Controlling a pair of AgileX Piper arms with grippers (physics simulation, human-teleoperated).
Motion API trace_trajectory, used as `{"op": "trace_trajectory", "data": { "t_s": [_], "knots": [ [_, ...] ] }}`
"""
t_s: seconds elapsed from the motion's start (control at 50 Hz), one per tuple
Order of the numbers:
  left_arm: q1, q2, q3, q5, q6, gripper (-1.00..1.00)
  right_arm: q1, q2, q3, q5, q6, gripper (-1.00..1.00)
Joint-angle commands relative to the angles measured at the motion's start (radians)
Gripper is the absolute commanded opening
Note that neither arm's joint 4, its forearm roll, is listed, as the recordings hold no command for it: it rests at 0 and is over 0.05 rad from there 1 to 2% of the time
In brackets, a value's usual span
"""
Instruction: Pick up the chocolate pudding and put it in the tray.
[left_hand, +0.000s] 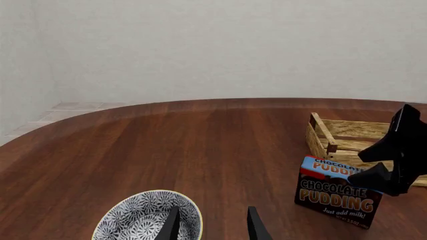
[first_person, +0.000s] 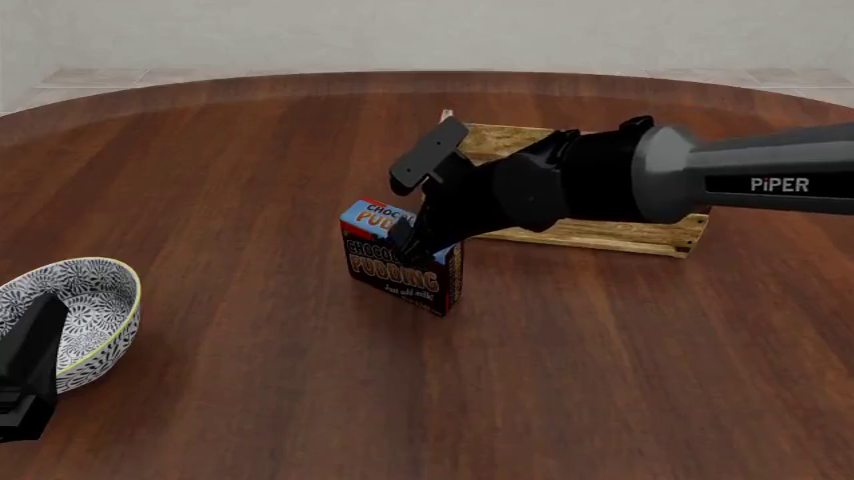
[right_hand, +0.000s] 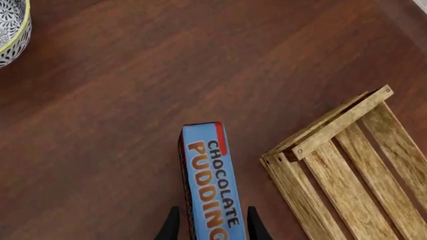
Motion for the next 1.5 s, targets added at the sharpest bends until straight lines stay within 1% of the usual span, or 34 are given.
{"op": "trace_trajectory", "data": {
  "t_s": [0.02, 0.84, 1.5],
  "knots": [
    [0.000, 0.000, 0.000, 0.000, 0.000, 1.00, 0.000, 0.006, 0.004, -0.006, 0.003, 1.00],
    [0.000, 0.000, 0.000, 0.000, 0.000, 1.00, -0.013, 0.044, -0.024, -0.003, 0.004, 1.00],
    [0.000, 0.000, 0.000, 0.000, 0.000, 1.00, -0.009, 0.065, -0.003, -0.032, 0.021, 1.00]
  ]
}}
